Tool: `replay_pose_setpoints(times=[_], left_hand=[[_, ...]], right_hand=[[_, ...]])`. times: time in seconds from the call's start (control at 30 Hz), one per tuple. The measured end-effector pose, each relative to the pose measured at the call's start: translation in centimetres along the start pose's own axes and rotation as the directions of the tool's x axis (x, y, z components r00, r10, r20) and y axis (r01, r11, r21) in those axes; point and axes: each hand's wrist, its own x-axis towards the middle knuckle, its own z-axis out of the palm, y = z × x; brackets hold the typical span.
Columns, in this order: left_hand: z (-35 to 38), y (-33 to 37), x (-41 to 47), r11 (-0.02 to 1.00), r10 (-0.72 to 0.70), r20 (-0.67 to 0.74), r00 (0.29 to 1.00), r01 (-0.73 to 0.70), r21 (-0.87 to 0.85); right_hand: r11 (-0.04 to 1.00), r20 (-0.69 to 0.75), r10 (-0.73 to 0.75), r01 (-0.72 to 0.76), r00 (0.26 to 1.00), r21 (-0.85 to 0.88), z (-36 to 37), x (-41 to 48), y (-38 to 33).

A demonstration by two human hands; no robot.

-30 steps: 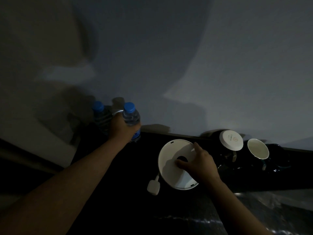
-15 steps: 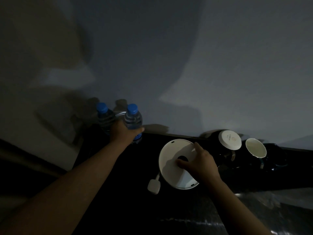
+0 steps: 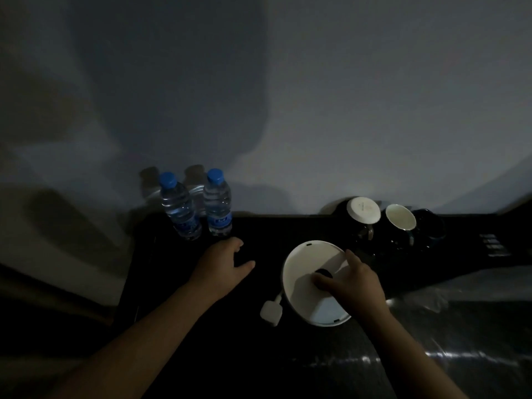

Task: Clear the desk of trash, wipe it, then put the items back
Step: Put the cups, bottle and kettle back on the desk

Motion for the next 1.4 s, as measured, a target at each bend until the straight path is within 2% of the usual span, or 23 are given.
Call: replay_pose_setpoints(times=[0.27, 0.6, 0.83, 1.1, 1.4], left_hand=[[2.8, 5.6, -3.8, 0.964, 0.225, 0.205, 0.952, -0.249, 0.098], [9.6, 14.7, -8.3, 0.899, 0.332, 0.382, 0.863, -0.412, 0.149], [16.6, 21.2, -13.9, 0.848, 0.384, 0.431, 0.817, -0.497, 0.186], [25.2, 28.8, -21.2, 0.814, 0.447, 0.427, 0.786, -0.555, 0.169], [30.7, 34.1, -22.9, 0.796, 0.460, 0.441, 0.771, -0.578, 0.179]], right_hand=[[0.974, -0.133, 0.210, -0.196, 0.969, 0.115, -2.9, -6.7, 5.4], [0.924, -0.267, 0.362, -0.306, 0.893, 0.229, -9.1, -14.0, 14.2], [0.894, -0.338, 0.437, -0.360, 0.834, 0.268, -13.7, -19.4, 23.5], [0.895, -0.416, 0.442, -0.359, 0.795, 0.265, -19.8, -25.2, 34.5], [0.895, -0.451, 0.445, -0.365, 0.774, 0.258, -24.7, -26.5, 41.8]])
